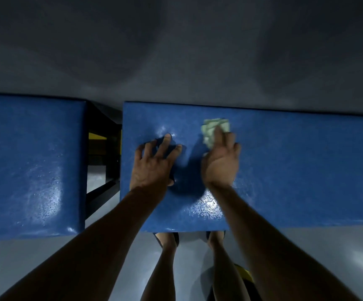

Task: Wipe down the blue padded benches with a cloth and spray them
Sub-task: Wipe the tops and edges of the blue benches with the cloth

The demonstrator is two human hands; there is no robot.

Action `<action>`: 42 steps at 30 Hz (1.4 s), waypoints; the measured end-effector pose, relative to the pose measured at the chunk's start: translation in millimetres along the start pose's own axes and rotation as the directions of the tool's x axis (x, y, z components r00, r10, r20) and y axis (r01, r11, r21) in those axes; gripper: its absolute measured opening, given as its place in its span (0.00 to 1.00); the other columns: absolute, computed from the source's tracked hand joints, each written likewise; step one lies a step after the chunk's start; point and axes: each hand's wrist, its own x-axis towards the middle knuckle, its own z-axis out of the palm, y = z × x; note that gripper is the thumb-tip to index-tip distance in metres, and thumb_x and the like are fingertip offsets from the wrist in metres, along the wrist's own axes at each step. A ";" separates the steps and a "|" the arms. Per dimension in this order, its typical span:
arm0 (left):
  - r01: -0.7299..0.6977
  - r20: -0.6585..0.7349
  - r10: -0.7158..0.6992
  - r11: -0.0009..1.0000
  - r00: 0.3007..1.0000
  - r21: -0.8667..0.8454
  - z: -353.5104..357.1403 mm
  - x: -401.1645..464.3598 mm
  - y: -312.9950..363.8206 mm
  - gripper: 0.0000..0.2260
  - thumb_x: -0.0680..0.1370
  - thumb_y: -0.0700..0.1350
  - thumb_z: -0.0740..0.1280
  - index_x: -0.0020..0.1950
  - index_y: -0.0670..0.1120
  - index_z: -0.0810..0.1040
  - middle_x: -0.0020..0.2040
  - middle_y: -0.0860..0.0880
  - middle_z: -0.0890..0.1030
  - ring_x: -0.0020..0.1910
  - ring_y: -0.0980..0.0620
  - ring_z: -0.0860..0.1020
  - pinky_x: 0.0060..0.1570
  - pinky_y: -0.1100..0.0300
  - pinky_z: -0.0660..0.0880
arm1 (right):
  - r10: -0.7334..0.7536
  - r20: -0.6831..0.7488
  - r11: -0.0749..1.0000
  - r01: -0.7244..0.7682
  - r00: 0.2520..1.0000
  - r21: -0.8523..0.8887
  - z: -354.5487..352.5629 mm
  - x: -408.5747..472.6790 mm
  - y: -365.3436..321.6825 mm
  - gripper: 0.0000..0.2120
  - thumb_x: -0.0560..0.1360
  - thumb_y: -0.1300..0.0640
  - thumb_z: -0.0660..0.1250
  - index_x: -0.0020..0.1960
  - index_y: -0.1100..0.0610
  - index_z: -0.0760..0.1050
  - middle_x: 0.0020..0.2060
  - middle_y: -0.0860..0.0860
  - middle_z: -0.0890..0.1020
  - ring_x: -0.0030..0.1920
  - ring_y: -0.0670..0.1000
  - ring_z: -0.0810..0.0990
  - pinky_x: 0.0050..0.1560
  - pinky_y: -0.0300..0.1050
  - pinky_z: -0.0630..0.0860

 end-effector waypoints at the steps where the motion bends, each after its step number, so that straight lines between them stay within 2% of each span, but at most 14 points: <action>1: -0.002 -0.002 0.002 1.000 1.000 0.008 0.1 0.1 -0.2 0.42 0.71 0.59 0.73 0.78 0.61 0.52 0.81 0.52 0.48 0.76 0.42 0.55 0.72 0.46 0.54 | -0.066 0.028 0.998 0.066 0.997 0.013 6.3 -13.6 -16.7 0.33 0.67 0.60 0.67 0.72 0.53 0.68 0.63 0.54 0.73 0.52 0.60 0.70 0.46 0.51 0.74; 4: -0.012 -0.018 0.012 1.000 1.000 0.024 1.3 -0.1 -1.8 0.39 0.70 0.60 0.73 0.76 0.60 0.57 0.80 0.51 0.53 0.75 0.42 0.56 0.71 0.45 0.56 | -0.295 0.093 0.956 0.293 0.951 0.030 7.9 -38.6 -33.2 0.29 0.72 0.56 0.65 0.72 0.54 0.68 0.61 0.54 0.74 0.53 0.58 0.71 0.43 0.49 0.75; 8: 0.001 -0.003 0.000 1.000 1.000 0.031 0.9 0.6 -1.2 0.42 0.69 0.60 0.73 0.77 0.60 0.55 0.81 0.52 0.50 0.76 0.42 0.56 0.71 0.45 0.55 | -0.474 0.206 0.868 0.494 0.856 -0.053 -18.2 -10.3 28.3 0.36 0.64 0.53 0.69 0.72 0.50 0.69 0.61 0.51 0.74 0.53 0.58 0.73 0.45 0.49 0.77; 10: 0.008 0.030 -0.009 0.999 1.000 0.045 0.5 1.7 0.4 0.43 0.71 0.61 0.72 0.78 0.61 0.49 0.81 0.52 0.46 0.76 0.42 0.53 0.72 0.45 0.53 | -0.369 0.155 0.917 0.386 0.916 -0.098 -32.1 3.5 75.7 0.34 0.64 0.54 0.66 0.71 0.50 0.70 0.60 0.53 0.74 0.52 0.60 0.72 0.44 0.52 0.77; 13: 0.029 0.032 -0.031 0.997 0.999 0.066 1.7 1.3 3.5 0.43 0.72 0.61 0.71 0.78 0.61 0.47 0.81 0.52 0.45 0.76 0.43 0.52 0.72 0.46 0.53 | -0.087 0.035 0.993 0.089 0.996 -0.074 -43.5 1.7 117.8 0.34 0.66 0.60 0.60 0.73 0.51 0.68 0.58 0.55 0.73 0.52 0.60 0.69 0.45 0.53 0.76; 17: 0.069 0.019 -0.070 0.996 0.997 0.053 4.2 1.1 11.3 0.43 0.72 0.58 0.72 0.78 0.60 0.49 0.81 0.52 0.46 0.76 0.42 0.53 0.72 0.45 0.53 | 0.095 -0.049 0.995 -0.094 0.994 0.020 -16.9 -31.1 75.8 0.35 0.65 0.60 0.61 0.73 0.53 0.68 0.59 0.56 0.72 0.52 0.61 0.69 0.48 0.53 0.74; 19: 0.072 0.012 -0.073 0.996 0.997 0.057 4.7 0.5 11.7 0.43 0.72 0.58 0.73 0.78 0.61 0.49 0.81 0.52 0.46 0.76 0.42 0.53 0.72 0.45 0.54 | 0.026 -0.004 0.995 -0.026 1.000 0.094 -1.5 -57.2 37.4 0.35 0.65 0.62 0.66 0.72 0.54 0.69 0.61 0.55 0.72 0.52 0.59 0.69 0.47 0.51 0.75; 22: 0.057 -0.005 -0.057 0.997 0.998 0.054 4.8 -1.4 10.3 0.43 0.72 0.59 0.72 0.78 0.61 0.50 0.81 0.52 0.47 0.76 0.41 0.54 0.71 0.44 0.55 | -0.218 0.131 0.975 0.211 0.967 0.063 1.7 -91.6 3.0 0.31 0.66 0.62 0.65 0.70 0.52 0.70 0.59 0.52 0.74 0.53 0.56 0.72 0.46 0.51 0.77; 24: 0.059 0.008 -0.060 0.996 0.998 0.066 3.8 -2.1 12.5 0.42 0.72 0.60 0.71 0.78 0.61 0.49 0.81 0.51 0.46 0.76 0.41 0.53 0.72 0.43 0.55 | -0.359 0.228 0.932 0.359 0.905 0.044 -9.5 -91.0 15.8 0.33 0.65 0.61 0.69 0.70 0.50 0.69 0.58 0.51 0.75 0.52 0.56 0.74 0.43 0.52 0.78; 26: 0.074 0.010 -0.075 0.994 0.997 0.084 3.1 -1.5 13.3 0.41 0.73 0.59 0.71 0.78 0.61 0.49 0.81 0.51 0.46 0.76 0.41 0.53 0.72 0.43 0.55 | -0.398 0.273 0.911 0.413 0.876 0.002 -21.1 -74.5 52.3 0.38 0.61 0.60 0.72 0.71 0.50 0.69 0.58 0.53 0.75 0.51 0.57 0.75 0.41 0.51 0.78; 31: 0.091 0.016 -0.092 0.993 0.996 0.073 3.7 -2.4 17.0 0.43 0.72 0.59 0.72 0.78 0.61 0.49 0.81 0.52 0.46 0.76 0.42 0.52 0.72 0.43 0.55 | -0.228 0.130 0.969 0.238 0.965 -0.068 -55.6 -53.7 162.1 0.34 0.66 0.56 0.55 0.73 0.51 0.69 0.60 0.54 0.73 0.52 0.59 0.70 0.44 0.53 0.77; 36: 0.095 0.001 -0.095 0.992 0.995 0.078 4.1 -3.8 20.4 0.42 0.72 0.57 0.72 0.78 0.60 0.50 0.81 0.51 0.46 0.76 0.41 0.52 0.72 0.43 0.54 | 0.122 -0.006 0.986 -0.120 0.993 0.116 -16.0 -84.9 105.2 0.33 0.68 0.66 0.61 0.73 0.55 0.68 0.60 0.58 0.72 0.52 0.61 0.70 0.50 0.55 0.76; 39: 0.089 -0.023 -0.087 0.992 0.996 0.092 3.7 -7.8 21.6 0.42 0.72 0.56 0.73 0.78 0.59 0.51 0.81 0.50 0.47 0.76 0.40 0.53 0.71 0.42 0.55 | -0.036 0.109 0.988 0.019 0.993 0.155 -1.5 -121.4 41.0 0.36 0.65 0.70 0.62 0.71 0.53 0.69 0.58 0.54 0.72 0.52 0.56 0.70 0.46 0.51 0.76; 42: 0.073 -0.038 -0.069 0.990 0.997 0.121 4.0 -15.4 21.7 0.41 0.71 0.57 0.73 0.79 0.57 0.54 0.80 0.48 0.51 0.76 0.39 0.55 0.71 0.40 0.57 | -0.326 0.258 0.939 0.281 0.910 0.196 -14.8 -122.6 42.7 0.34 0.66 0.66 0.68 0.70 0.50 0.68 0.56 0.51 0.73 0.51 0.54 0.72 0.41 0.52 0.78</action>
